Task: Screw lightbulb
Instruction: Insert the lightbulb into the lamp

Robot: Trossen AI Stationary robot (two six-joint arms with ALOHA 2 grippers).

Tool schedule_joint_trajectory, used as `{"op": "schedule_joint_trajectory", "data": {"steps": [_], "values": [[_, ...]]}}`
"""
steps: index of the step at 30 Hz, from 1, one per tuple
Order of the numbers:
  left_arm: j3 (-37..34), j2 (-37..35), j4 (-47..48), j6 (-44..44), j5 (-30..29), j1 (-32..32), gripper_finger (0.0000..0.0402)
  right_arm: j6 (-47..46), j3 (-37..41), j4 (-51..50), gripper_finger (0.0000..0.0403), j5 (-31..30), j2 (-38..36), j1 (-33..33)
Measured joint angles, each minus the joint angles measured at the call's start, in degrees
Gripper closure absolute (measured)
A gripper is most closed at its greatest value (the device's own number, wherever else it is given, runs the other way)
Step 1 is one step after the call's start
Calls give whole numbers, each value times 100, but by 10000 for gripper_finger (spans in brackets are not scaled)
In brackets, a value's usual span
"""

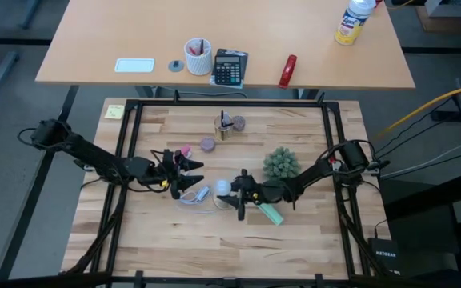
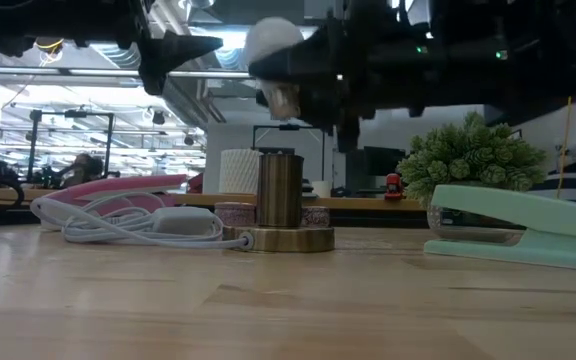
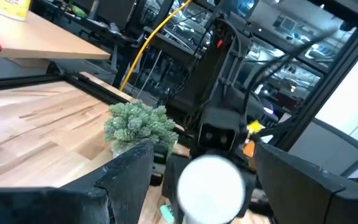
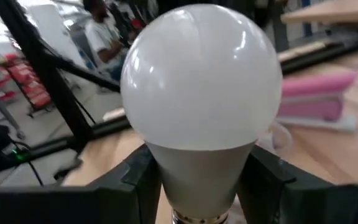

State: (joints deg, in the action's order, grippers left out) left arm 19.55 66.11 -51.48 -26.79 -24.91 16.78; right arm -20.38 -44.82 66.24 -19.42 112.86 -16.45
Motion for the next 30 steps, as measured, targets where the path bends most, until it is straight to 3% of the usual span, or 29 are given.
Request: {"op": "schedule_joint_trajectory", "data": {"steps": [11, 20, 30], "values": [[8, 0, -199, 16, 0, 0, 133, 103, 0, -519, 235, -328, 0, 22], [288, 2, -165, 419, 2, 0, 133, 402, -2, -480, 235, -215, 9, 165], [365, 4, -134, 427, -127, -176, 133, 418, -2, 787, 235, 147, 747, 149]]}}
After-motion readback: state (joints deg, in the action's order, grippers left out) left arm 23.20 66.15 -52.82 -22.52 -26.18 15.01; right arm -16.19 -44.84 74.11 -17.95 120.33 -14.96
